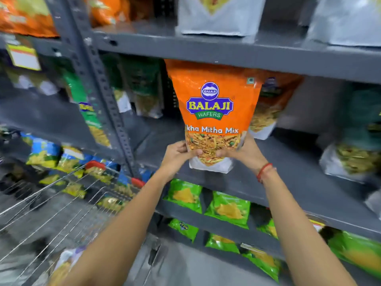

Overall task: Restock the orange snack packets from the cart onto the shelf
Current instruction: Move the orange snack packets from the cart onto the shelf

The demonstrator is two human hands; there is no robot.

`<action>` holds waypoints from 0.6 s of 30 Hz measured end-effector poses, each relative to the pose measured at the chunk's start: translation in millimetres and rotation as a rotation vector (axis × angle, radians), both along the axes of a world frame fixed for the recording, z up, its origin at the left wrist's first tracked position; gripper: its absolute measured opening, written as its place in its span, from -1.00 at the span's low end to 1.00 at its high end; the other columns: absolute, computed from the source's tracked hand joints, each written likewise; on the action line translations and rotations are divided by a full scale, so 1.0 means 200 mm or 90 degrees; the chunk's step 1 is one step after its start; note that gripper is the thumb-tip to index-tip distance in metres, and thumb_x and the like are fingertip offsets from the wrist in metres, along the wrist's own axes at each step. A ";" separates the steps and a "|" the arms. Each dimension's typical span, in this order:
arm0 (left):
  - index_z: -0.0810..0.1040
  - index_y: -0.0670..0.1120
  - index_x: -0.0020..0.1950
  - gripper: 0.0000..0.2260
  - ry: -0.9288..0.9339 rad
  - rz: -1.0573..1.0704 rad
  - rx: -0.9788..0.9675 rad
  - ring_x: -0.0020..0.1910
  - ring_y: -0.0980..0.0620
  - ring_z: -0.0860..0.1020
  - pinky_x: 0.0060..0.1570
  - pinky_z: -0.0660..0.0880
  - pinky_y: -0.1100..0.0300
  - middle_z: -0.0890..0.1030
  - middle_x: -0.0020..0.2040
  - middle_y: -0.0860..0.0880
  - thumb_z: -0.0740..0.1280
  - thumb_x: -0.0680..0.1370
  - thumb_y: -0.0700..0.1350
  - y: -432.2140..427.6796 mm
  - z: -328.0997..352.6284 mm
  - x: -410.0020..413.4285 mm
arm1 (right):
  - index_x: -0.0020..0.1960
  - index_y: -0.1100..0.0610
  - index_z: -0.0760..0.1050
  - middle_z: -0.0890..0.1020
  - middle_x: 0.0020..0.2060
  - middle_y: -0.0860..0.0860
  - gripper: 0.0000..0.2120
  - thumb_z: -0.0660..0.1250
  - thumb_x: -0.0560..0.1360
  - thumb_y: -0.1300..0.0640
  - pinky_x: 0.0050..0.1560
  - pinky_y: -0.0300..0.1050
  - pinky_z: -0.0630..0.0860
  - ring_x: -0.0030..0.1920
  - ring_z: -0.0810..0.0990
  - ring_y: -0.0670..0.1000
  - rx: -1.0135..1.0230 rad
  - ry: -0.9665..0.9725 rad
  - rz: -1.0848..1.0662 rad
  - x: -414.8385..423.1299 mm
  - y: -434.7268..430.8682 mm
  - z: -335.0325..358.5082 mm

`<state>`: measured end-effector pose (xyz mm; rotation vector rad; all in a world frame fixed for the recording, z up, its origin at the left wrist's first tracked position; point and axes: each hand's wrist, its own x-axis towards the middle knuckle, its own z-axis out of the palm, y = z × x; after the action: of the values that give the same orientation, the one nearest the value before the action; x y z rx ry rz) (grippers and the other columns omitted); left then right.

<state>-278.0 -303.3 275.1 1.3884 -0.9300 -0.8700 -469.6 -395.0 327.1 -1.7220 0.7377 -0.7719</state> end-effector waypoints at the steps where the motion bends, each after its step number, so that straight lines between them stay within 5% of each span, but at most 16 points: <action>1: 0.63 -0.16 -0.02 -0.78 -0.003 -0.023 -0.001 -0.17 0.20 0.65 -0.18 0.53 0.41 0.70 -0.09 -0.07 0.48 0.35 -0.28 -0.07 0.00 -0.08 | 0.18 0.05 0.48 0.66 0.09 0.06 -0.35 0.62 0.14 0.23 0.17 0.09 0.57 0.08 0.65 0.00 -0.019 0.025 -0.032 -0.09 -0.02 -0.01; 5: 0.59 -0.20 0.02 -0.72 -0.043 -0.081 0.017 -0.21 0.22 0.65 -0.19 0.55 0.38 0.64 0.01 -0.17 0.49 0.34 -0.31 -0.34 -0.02 -0.33 | 0.04 -0.05 0.55 0.68 0.00 0.00 -0.44 0.65 0.09 0.16 0.15 0.13 0.57 0.02 0.66 0.00 -0.036 0.081 -0.151 -0.39 -0.21 -0.09; 7: 0.57 -0.21 0.04 -0.71 -0.056 -0.089 0.030 -0.13 0.08 0.65 -0.08 0.60 0.22 0.64 0.06 -0.21 0.50 0.34 -0.28 -0.47 -0.04 -0.44 | 0.05 -0.02 0.56 0.69 0.02 0.04 -0.44 0.65 0.09 0.17 0.15 0.13 0.57 0.03 0.66 0.01 -0.026 0.094 -0.176 -0.50 -0.31 -0.11; 10: 0.57 -0.15 0.01 -0.71 -0.050 -0.087 0.016 -0.09 0.07 0.65 -0.07 0.59 0.20 0.65 0.07 -0.19 0.52 0.33 -0.23 -0.64 -0.07 -0.58 | -0.05 -0.07 0.57 0.69 -0.07 -0.10 -0.51 0.65 0.08 0.15 0.17 0.02 0.56 -0.06 0.66 -0.19 -0.037 0.112 -0.184 -0.62 -0.48 -0.11; 12: 0.56 -0.05 -0.01 -0.71 -0.054 -0.090 -0.004 -0.13 0.16 0.63 -0.14 0.57 0.34 0.65 0.06 -0.15 0.53 0.33 -0.20 -0.73 -0.09 -0.64 | 0.00 -0.01 0.56 0.68 -0.05 -0.05 -0.46 0.65 0.08 0.18 0.19 0.02 0.55 -0.03 0.66 -0.14 -0.031 0.125 -0.193 -0.67 -0.58 -0.09; 16: 0.52 -0.18 0.13 -0.56 -0.077 -0.110 0.035 0.07 -0.08 0.61 0.11 0.56 0.02 0.63 0.13 -0.20 0.55 0.31 -0.14 -0.85 -0.20 -0.71 | 0.19 0.17 0.48 0.65 0.08 0.06 -0.29 0.65 0.09 0.20 0.23 0.07 0.52 0.09 0.61 0.03 -0.040 0.173 -0.214 -0.74 -0.68 -0.18; 18: 0.50 -0.19 0.17 -0.54 -0.106 -0.124 0.055 0.08 -0.06 0.61 0.10 0.56 0.05 0.63 0.15 -0.18 0.53 0.34 -0.11 -0.89 -0.26 -0.73 | 0.20 0.18 0.47 0.63 0.06 0.05 -0.31 0.63 0.12 0.22 0.23 0.11 0.52 0.08 0.61 0.03 -0.015 0.165 -0.230 -0.76 -0.70 -0.28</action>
<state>-423.1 -480.7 223.3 1.4780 -1.1815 -0.9595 -621.9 -535.3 271.3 -1.7517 1.2465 -0.8086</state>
